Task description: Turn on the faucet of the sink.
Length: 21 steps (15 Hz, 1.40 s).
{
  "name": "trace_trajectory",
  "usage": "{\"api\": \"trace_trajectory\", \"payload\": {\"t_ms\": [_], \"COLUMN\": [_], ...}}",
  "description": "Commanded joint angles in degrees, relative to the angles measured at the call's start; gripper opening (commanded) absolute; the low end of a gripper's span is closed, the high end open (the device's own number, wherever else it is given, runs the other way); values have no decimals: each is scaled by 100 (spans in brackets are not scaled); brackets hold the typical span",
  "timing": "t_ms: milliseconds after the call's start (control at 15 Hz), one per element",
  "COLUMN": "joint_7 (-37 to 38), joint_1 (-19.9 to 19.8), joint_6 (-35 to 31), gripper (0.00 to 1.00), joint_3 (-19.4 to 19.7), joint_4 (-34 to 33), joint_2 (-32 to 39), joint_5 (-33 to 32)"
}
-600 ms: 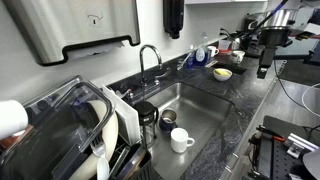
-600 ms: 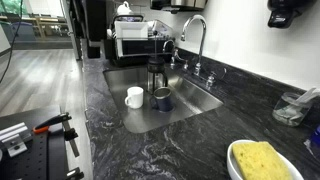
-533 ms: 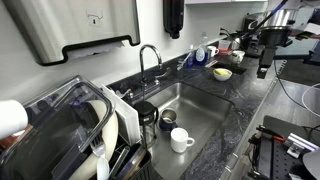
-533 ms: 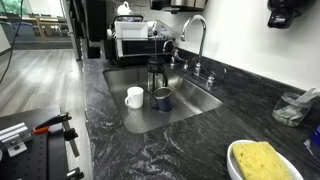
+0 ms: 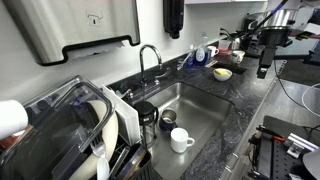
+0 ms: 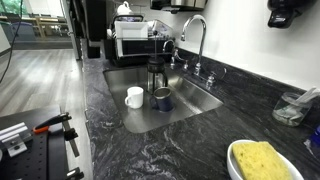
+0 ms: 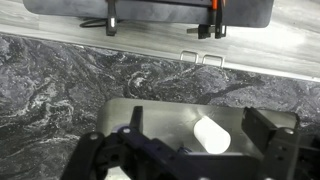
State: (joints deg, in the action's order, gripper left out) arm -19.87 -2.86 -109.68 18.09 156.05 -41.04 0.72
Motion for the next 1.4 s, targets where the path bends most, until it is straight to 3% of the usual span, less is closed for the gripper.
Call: {"api": "trace_trajectory", "payload": {"t_ms": [0, 533, 800, 1333], "joint_7": [-70, -184, -696, -1915], "joint_1": [-119, -8, 239, 507], "joint_6": [10, -47, -152, -979], "gripper": [100, 100, 100, 100], "joint_3": [-110, -82, 41, -319], "joint_4": [-8, -90, -459, -1550], "joint_2": [27, 231, 968, 2660], "joint_5": [75, 166, 214, -87]}}
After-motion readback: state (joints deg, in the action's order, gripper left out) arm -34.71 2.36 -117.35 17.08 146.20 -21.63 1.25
